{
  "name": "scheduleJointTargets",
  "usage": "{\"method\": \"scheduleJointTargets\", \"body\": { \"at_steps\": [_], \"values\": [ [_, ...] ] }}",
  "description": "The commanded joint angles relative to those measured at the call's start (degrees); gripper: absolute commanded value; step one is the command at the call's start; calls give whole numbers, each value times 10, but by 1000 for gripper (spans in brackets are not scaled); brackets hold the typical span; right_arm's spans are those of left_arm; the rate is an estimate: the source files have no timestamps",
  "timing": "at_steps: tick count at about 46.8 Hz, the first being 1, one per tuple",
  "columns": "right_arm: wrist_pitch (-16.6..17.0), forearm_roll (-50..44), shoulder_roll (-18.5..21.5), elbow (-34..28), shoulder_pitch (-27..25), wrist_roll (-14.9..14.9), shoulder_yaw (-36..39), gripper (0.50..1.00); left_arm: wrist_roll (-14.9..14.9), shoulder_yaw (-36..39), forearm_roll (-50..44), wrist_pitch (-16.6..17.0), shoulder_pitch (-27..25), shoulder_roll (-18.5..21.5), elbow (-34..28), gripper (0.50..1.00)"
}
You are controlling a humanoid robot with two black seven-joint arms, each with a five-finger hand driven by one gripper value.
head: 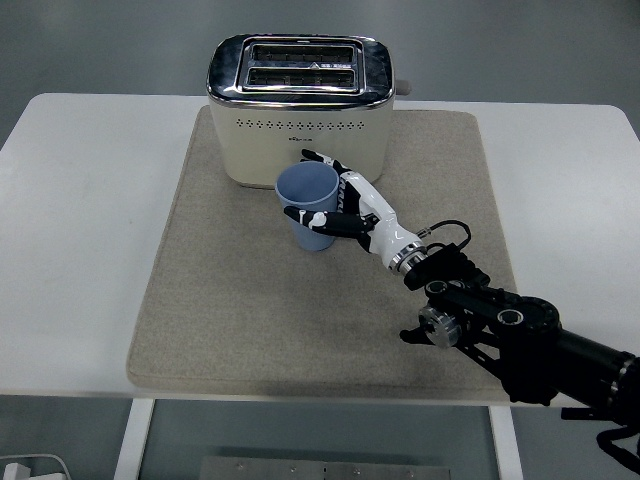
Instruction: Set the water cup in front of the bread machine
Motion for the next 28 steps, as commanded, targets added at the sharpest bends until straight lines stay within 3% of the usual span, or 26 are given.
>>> {"method": "scheduleJointTargets", "body": {
  "at_steps": [1, 28],
  "values": [
    [0, 0, 0, 1, -1, 0, 1, 915, 0, 0, 0, 0, 0, 0, 0, 1000],
    [-12, 0, -18, 39, -7, 1, 2, 915, 0, 0, 0, 0, 0, 0, 0, 1000]
  ]
}}
